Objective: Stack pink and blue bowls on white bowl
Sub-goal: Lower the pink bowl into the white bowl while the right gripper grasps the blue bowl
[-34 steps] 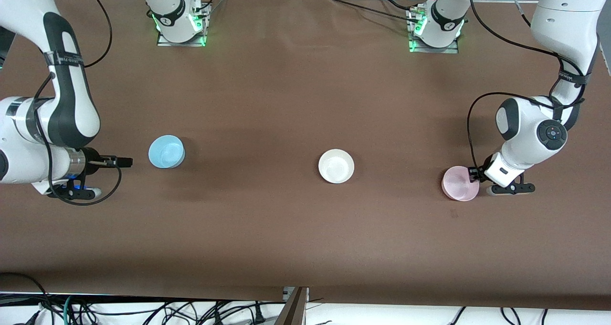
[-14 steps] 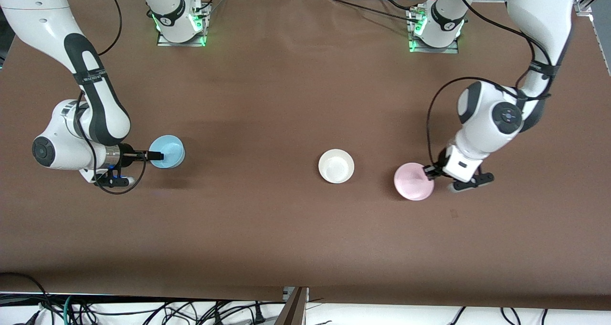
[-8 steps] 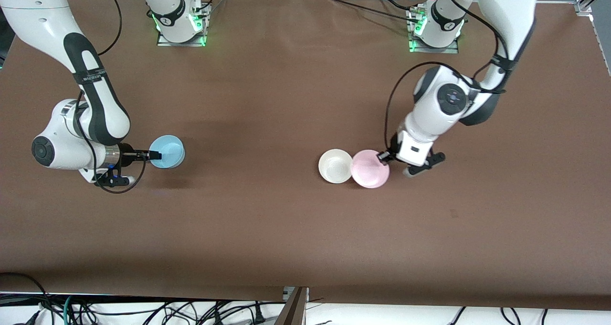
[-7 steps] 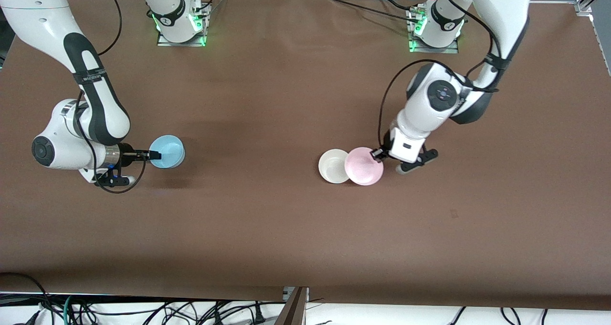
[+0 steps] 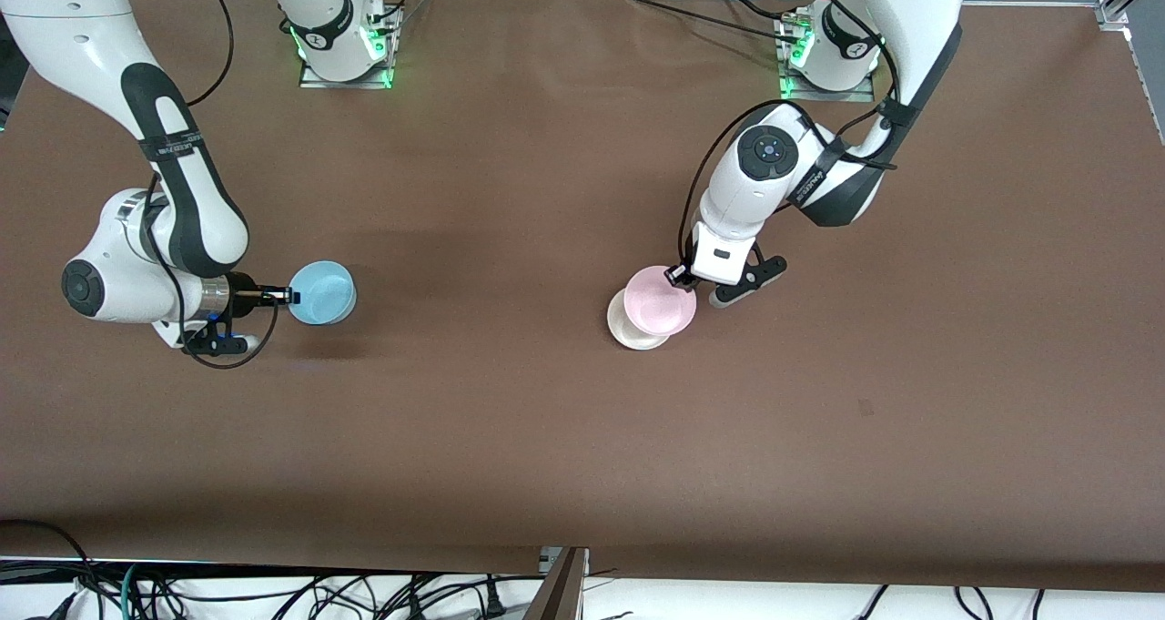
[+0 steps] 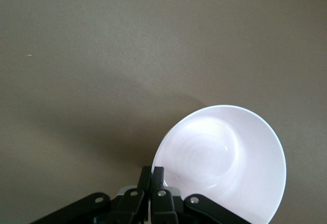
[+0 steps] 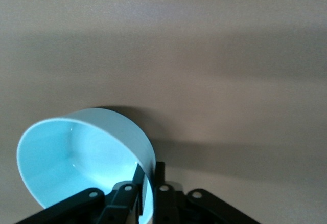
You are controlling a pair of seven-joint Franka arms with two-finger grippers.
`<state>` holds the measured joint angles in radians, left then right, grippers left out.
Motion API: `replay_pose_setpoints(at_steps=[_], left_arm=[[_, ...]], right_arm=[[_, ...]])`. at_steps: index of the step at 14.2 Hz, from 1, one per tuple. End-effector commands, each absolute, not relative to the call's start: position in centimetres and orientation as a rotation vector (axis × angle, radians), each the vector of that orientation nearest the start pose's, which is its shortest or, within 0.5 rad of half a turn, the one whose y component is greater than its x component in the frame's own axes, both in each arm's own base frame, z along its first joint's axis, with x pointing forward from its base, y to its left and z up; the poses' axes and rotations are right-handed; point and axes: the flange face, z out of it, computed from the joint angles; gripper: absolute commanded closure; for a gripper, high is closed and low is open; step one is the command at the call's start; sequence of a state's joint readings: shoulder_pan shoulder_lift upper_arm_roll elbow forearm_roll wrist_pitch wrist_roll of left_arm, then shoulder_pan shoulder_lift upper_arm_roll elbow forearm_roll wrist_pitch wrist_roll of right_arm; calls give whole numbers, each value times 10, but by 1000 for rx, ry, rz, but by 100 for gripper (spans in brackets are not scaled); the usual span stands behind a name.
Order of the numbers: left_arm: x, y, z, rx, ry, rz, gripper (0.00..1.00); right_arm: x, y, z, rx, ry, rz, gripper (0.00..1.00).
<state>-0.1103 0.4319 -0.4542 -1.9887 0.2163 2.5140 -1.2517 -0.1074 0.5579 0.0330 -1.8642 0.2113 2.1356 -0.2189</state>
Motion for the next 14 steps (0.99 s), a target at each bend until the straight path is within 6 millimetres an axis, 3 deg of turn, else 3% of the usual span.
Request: replay_pose_setpoints(at_steps=[1,5,7,14], left_arm=[[536,-332,273,-3138,-951,-106,100],[528,-343,266,-3120,-975,-103,100],[528,-348,265,-3120,-985,-100,100],[531,-359,254,-3097,-1026,-122,100]], right_arm=[[606,-20,209,-2867,-45,345,100],[622,-1,234,-2840,-92,357,100],[628,4,248,-2836,-34,383,100],[638,95,280,-2783,-147,346,100]])
